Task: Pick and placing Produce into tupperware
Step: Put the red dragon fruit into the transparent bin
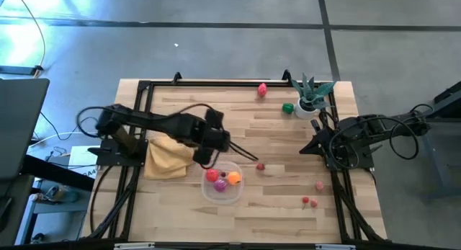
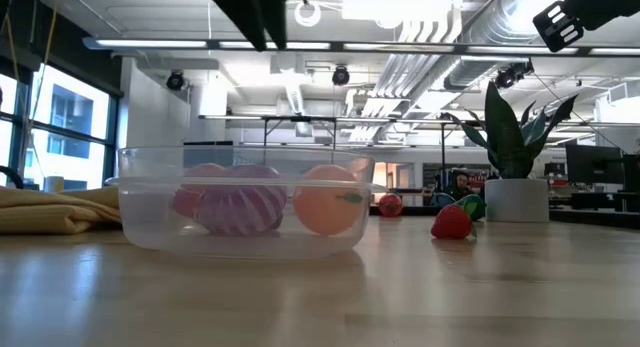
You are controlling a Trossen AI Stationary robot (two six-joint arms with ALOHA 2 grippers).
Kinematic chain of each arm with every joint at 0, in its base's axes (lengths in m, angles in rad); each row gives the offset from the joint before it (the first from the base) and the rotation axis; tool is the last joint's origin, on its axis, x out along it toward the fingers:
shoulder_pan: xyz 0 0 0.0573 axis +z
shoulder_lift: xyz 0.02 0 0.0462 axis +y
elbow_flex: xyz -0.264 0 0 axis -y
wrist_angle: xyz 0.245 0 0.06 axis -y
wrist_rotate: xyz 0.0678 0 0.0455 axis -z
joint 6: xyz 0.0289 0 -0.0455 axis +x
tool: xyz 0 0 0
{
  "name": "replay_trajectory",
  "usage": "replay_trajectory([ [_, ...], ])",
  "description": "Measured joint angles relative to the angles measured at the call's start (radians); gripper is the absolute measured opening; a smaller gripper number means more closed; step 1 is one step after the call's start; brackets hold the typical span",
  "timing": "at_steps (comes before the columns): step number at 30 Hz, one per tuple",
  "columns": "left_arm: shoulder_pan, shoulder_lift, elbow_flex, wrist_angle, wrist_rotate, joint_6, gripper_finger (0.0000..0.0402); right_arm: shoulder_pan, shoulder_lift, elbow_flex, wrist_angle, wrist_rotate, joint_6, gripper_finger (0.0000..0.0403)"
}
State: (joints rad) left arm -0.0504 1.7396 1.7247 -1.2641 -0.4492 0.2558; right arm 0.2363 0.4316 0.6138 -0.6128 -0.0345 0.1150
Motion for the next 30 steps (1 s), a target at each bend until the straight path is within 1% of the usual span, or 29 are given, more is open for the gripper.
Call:
replay_trajectory([
  [2,0.018,-0.072,-0.081,0.044,-0.032,0.001,0.0244,0.0,0.0,0.0,0.0,0.0,0.0,0.0],
  [4,0.038,-0.165,-0.193,0.107,-0.041,0.009,0.0237,0.0,0.0,0.0,0.0,0.0,0.0,0.0],
  [7,0.076,-0.339,-0.413,0.282,-0.013,0.034,0.0228,0.0,0.0,0.0,0.0,0.0,0.0,0.0],
  [10,0.114,-0.527,-0.636,0.497,0.092,0.051,0.0222,0.0,0.0,0.0,0.0,0.0,0.0,0.0],
  [13,0.15,-0.704,-0.82,0.698,0.257,0.05,0.0221,0.0,0.0,0.0,0.0,0.0,0.0,0.0],
  [15,0.163,-0.804,-0.921,0.776,0.366,0.046,0.0222,0.0,0.0,0.0,0.0,0.0,0.0,0.0],
  [17,0.162,-0.895,-1.0,0.836,0.427,0.022,0.0223,0.0,0.0,0.0,0.0,0.0,0.0,0.0],
  [20,0.162,-0.998,-1.074,0.858,0.478,-0.011,0.0221,0.0,0.0,0.0,0.0,0.0,0.0,0.0],
  [25,0.161,-1.086,-1.129,0.774,0.617,-0.011,0.0221,0.0,0.0,0.0,0.0,0.0,0.0,0.0],
  [28,0.162,-1.096,-1.133,0.694,0.617,0.001,0.0221,0.0,0.0,0.0,0.0,0.0,0.0,0.0],
  [30,0.162,-1.094,-1.134,0.644,0.563,0.001,0.0221,0.0,0.0,0.0,0.0,0.0,0.0,0.0],
])
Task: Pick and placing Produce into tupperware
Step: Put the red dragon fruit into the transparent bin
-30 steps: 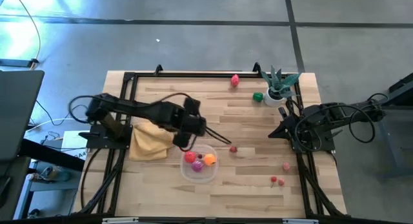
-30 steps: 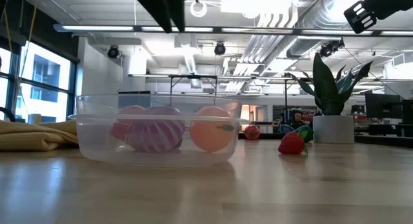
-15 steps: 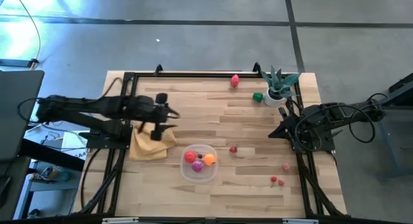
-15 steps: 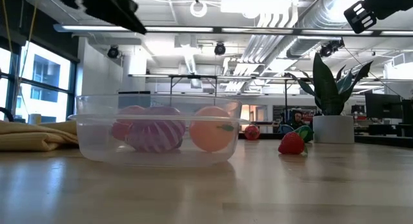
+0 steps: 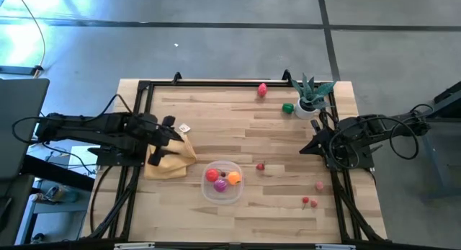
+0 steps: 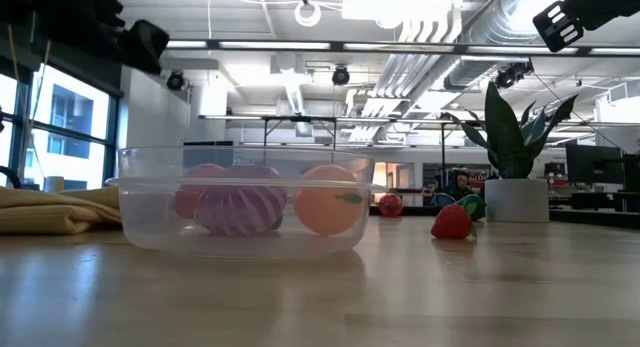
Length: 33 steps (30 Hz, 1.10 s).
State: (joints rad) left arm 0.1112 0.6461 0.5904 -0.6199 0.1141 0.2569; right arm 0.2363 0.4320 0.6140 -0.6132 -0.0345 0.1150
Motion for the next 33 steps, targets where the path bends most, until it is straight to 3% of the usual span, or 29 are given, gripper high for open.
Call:
replay_trajectory([
  [11,0.0,-0.001,0.0,-0.042,-0.072,0.078,0.0221,0.0,0.0,0.0,0.0,0.0,0.0,0.0],
  [19,0.0,-0.001,0.0,-0.03,-0.194,0.14,0.0221,0.0,0.0,0.0,0.0,0.0,0.0,0.0],
  [33,0.0,-0.001,0.001,-0.032,-0.205,0.14,0.0221,0.0,0.0,0.0,0.0,0.0,0.0,0.0],
])
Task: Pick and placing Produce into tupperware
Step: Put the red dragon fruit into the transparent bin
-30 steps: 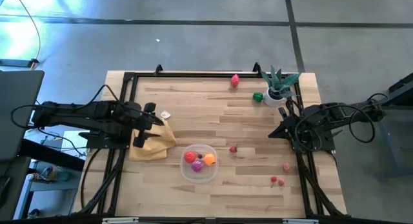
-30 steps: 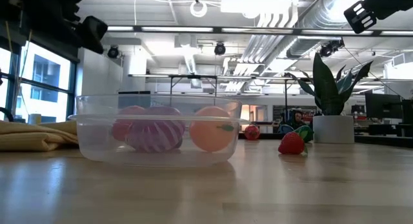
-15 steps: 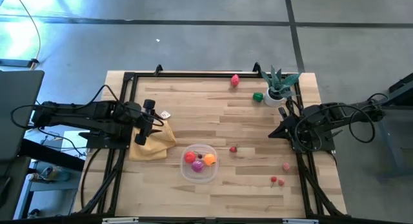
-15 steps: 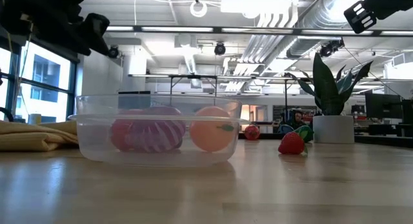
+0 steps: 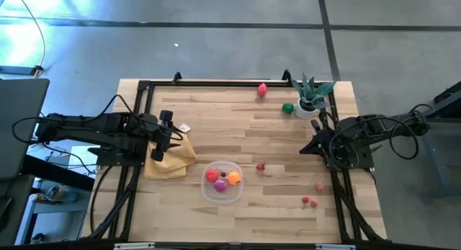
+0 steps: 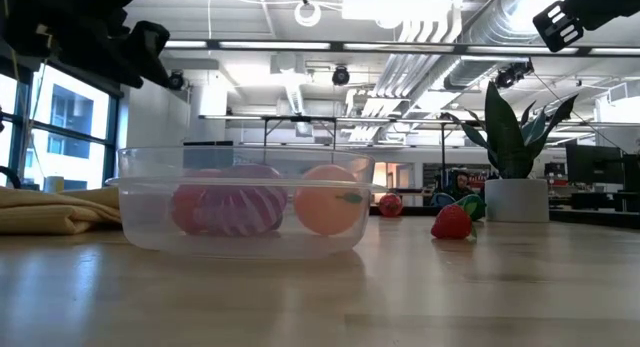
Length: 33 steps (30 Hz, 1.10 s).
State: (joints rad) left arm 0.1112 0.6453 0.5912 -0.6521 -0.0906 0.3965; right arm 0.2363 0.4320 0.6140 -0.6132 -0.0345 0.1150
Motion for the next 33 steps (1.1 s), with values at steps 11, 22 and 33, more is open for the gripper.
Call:
replay_trajectory([
  [11,0.0,0.0,0.0,0.0,0.0,0.0,0.0221,0.0,0.0,0.0,0.011,0.014,-0.071,0.0],
  [22,0.0,0.0,0.0,-0.001,0.0,-0.001,0.0221,0.0,0.0,0.0,0.025,0.016,-0.067,0.0],
  [33,0.0,0.0,0.0,-0.001,0.0,-0.001,0.0221,0.0,0.001,0.0,0.38,0.016,0.188,0.0],
])
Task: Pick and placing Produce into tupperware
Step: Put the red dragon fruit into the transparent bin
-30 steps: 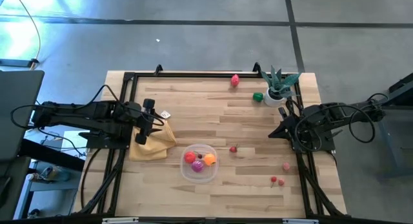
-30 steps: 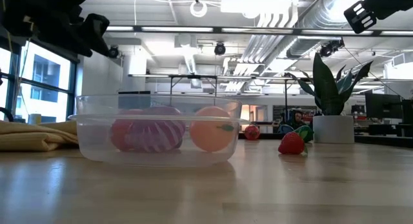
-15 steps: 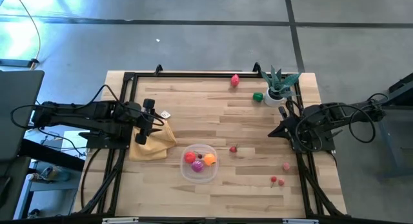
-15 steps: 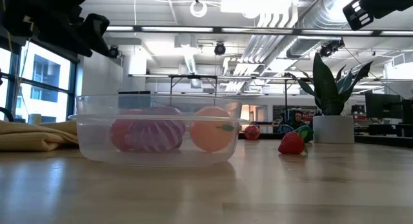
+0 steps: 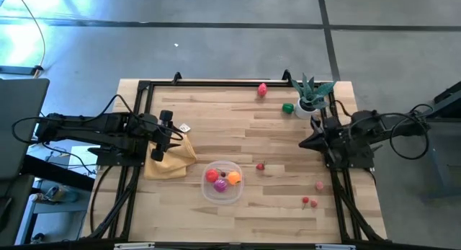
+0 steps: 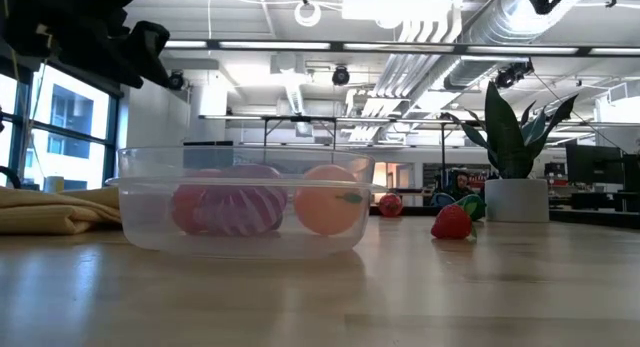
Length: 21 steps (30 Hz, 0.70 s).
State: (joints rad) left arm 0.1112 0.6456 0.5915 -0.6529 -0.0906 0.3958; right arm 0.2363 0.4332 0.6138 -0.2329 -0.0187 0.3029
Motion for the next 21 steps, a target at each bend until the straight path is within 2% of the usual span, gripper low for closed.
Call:
replay_trajectory([
  [5,0.0,0.0,0.0,0.0,0.0,0.0,0.0221,0.0,0.0,0.0,0.061,0.011,-0.016,0.0],
  [8,0.0,0.0,0.0,0.0,0.0,0.0,0.0221,0.0,0.0,0.0,0.095,0.078,-0.039,0.0],
  [12,0.0,0.0,0.0,0.0,0.0,0.0,0.0221,0.0,0.0,0.0,0.124,0.118,-0.033,0.0],
  [15,0.0,0.0,0.0,0.0,0.0,0.0,0.0221,-0.002,0.0,0.0,0.207,0.164,-0.036,0.0],
  [18,0.0,0.0,0.0,0.0,0.0,0.0,0.0221,-0.02,0.005,0.003,0.274,0.175,-0.08,0.0],
  [21,0.0,0.0,0.0,0.0,0.0,0.0,0.0221,-0.064,0.035,0.053,0.261,0.218,-0.112,0.0],
])
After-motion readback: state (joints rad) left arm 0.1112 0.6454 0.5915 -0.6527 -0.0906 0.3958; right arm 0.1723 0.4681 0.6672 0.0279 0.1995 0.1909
